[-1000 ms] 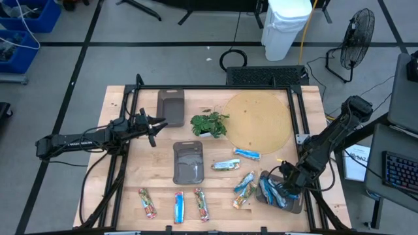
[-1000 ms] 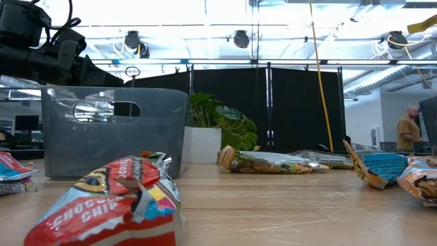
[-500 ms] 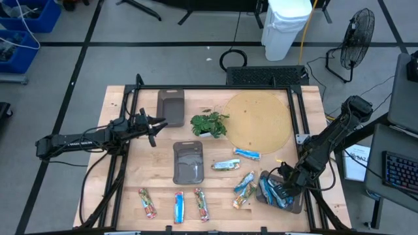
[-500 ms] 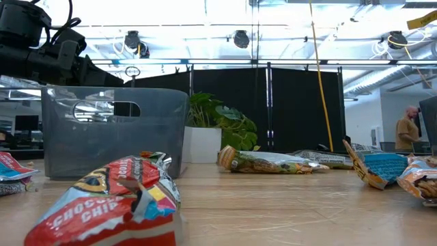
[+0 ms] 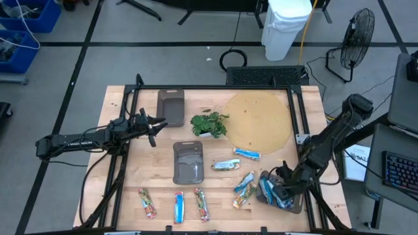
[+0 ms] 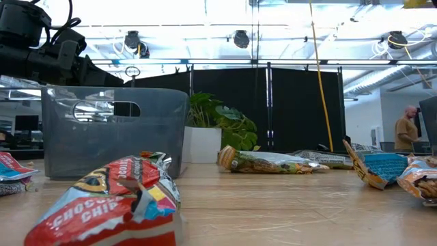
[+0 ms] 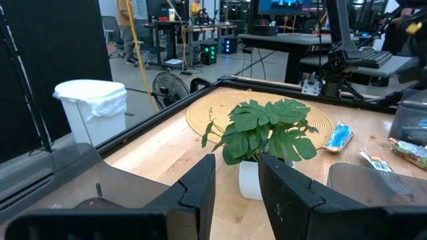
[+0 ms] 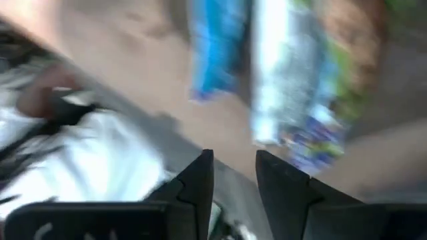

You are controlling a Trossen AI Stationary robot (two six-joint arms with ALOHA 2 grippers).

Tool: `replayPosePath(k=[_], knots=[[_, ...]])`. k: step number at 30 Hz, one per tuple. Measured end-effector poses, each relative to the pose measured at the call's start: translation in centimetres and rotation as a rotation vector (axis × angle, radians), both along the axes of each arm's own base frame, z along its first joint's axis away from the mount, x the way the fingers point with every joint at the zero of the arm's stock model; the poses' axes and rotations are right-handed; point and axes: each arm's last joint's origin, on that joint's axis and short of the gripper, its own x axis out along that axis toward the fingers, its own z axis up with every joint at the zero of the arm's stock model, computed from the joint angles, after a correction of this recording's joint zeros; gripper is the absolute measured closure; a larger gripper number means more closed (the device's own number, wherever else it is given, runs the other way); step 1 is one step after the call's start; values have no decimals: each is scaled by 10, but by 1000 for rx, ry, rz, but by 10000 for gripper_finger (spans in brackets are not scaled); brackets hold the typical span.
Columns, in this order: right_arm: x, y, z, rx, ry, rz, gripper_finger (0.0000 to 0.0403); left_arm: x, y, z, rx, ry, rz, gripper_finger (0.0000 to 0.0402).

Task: Pick and place Granola Bars by type
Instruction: Put the orange granola bar into the top black bin

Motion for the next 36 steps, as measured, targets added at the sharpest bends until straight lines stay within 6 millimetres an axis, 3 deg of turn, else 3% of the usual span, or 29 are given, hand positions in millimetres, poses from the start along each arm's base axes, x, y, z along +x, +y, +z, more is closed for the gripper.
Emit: replayPosePath(k=[7, 15, 21, 27, 36], knots=[[5, -11, 20, -205, -460, 70, 307, 0, 0, 0, 0, 0, 0, 284], [16, -39, 34, -714, -795, 147, 308, 0, 0, 0, 0, 0, 0, 284], [37, -66, 29, -880, -745, 266, 305, 0, 0, 0, 0, 0, 0, 284], [60, -96, 4, -807, -550, 408, 289, 0, 0, 0, 0, 0, 0, 284], [80, -123, -34, -745, -363, 569, 267, 0, 0, 0, 0, 0, 0, 284]])
